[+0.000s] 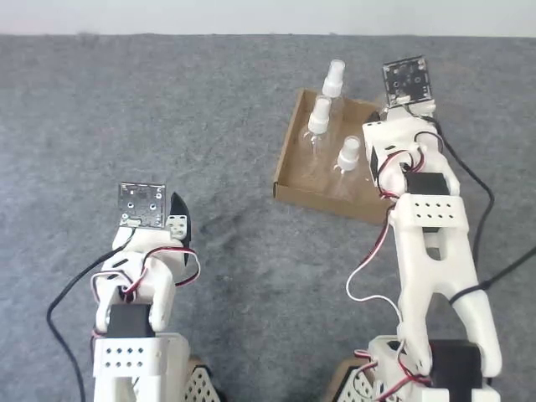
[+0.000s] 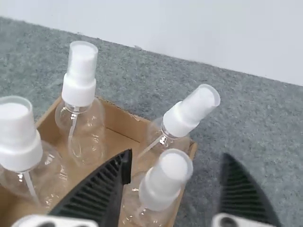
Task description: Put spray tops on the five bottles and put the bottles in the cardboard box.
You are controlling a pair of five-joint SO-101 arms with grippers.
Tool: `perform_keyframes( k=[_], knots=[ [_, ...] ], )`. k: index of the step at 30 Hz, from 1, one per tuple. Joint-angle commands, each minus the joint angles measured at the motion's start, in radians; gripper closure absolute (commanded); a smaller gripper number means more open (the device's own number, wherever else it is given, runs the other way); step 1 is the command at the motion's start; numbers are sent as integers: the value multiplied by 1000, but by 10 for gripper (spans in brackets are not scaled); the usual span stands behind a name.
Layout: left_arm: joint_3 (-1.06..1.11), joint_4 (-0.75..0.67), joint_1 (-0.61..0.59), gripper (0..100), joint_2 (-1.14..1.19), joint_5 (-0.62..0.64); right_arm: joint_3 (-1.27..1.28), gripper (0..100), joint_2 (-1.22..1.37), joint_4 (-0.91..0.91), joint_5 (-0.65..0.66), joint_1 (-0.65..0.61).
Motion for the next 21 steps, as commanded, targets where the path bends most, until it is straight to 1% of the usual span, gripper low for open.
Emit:
perform_keyframes(
  k=[1,6,11,13,21],
  knots=[
    [-5,-34,2,945,-15,-6,-94,671,-18,-15,-32,8],
    [-5,-34,2,945,-15,-6,-195,690,-18,1,-37,18],
    [-5,-35,2,945,-15,-6,-404,707,-7,171,-40,10],
    [-5,-35,2,945,-17,-6,-460,707,4,211,-40,10],
    [-5,-34,2,945,-17,-6,-525,707,162,217,-43,18]
  ],
)
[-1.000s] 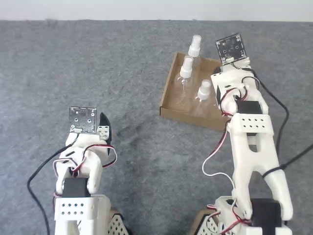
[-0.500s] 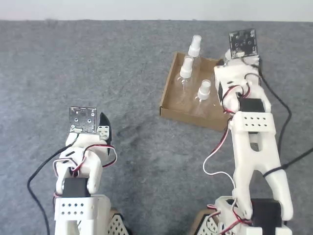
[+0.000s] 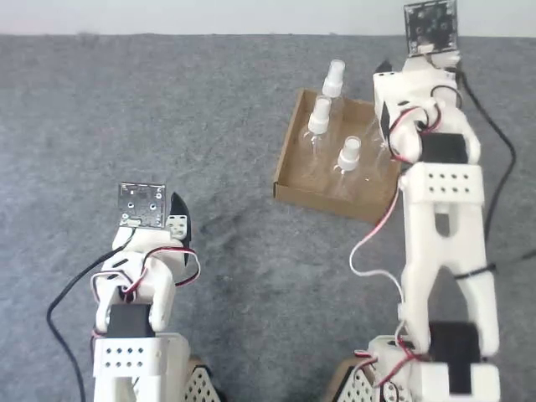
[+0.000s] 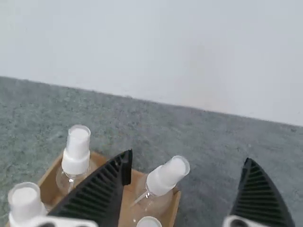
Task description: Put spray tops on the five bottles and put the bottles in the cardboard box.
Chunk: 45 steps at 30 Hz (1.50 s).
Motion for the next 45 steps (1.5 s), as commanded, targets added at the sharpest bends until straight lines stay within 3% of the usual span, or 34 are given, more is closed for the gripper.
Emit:
perform_keyframes(
  k=[1,9,20,25,37,45],
  knots=[
    [-5,-34,2,945,-15,-6,-91,707,44,2,-31,15],
    [-5,-34,2,945,-15,-6,-235,757,223,8,-201,16],
    [-5,-35,2,944,-15,-6,-270,898,283,8,-201,58],
    [-5,-35,2,944,-14,-6,-270,912,282,7,-198,61],
    [-5,-35,2,944,-14,-6,-270,912,282,8,31,56],
    [-5,-35,2,944,-14,-6,-265,913,289,10,57,54]
  ],
)
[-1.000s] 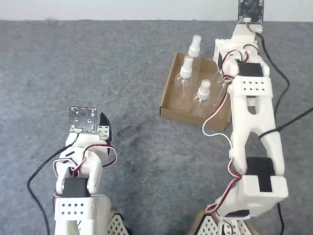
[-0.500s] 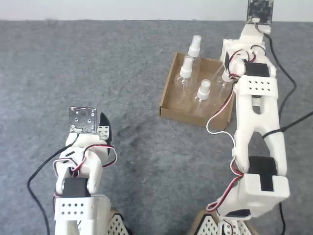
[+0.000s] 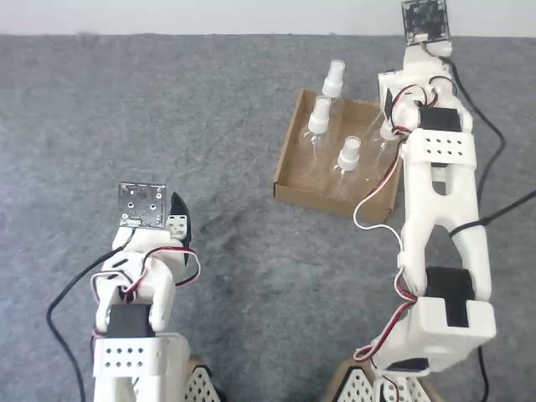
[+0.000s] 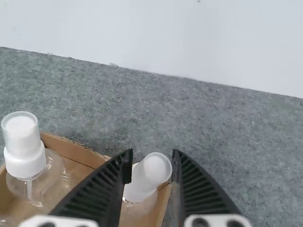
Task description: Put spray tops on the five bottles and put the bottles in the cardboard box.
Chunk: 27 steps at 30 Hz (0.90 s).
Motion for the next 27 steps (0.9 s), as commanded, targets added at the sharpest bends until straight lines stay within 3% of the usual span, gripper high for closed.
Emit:
perform_keyframes(
  k=[1,19,27],
  knots=[
    [-5,-35,2,944,-14,-6,-69,913,-10,5,15,4],
    [-5,-35,2,944,-14,-6,-71,913,-16,5,238,2],
    [-5,-35,2,944,-14,-6,-74,907,-18,4,256,2]
  ],
)
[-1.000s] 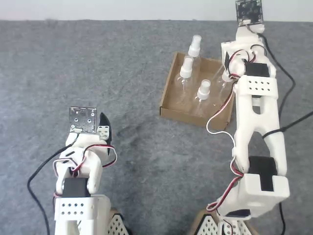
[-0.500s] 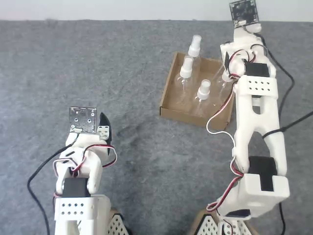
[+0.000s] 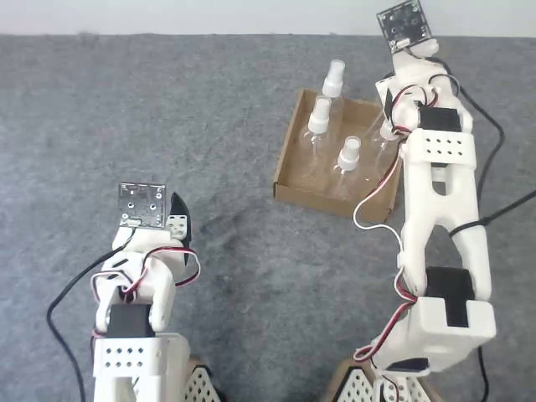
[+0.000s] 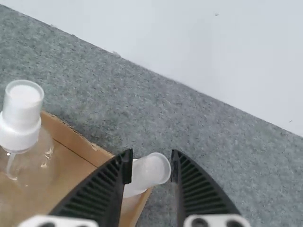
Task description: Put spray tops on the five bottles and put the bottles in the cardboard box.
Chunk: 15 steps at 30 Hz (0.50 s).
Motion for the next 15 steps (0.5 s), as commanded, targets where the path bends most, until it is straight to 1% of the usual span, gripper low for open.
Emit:
perform_keyframes(
  k=[1,5,8,10,12,15],
  knots=[
    [-5,-35,2,944,-14,-6,-74,907,-18,4,12,-1],
    [-5,-35,2,944,-14,-6,-74,906,-18,4,-5,-13],
    [-5,-35,2,944,-14,-6,-75,904,-18,4,-132,-10],
    [-5,-35,2,944,-14,-6,-75,868,-18,4,-210,-5],
    [-5,-35,2,944,-14,-6,-71,806,-18,5,-279,-4],
    [-5,-35,2,944,-14,-6,-74,728,-15,39,-347,-4]
  ],
)
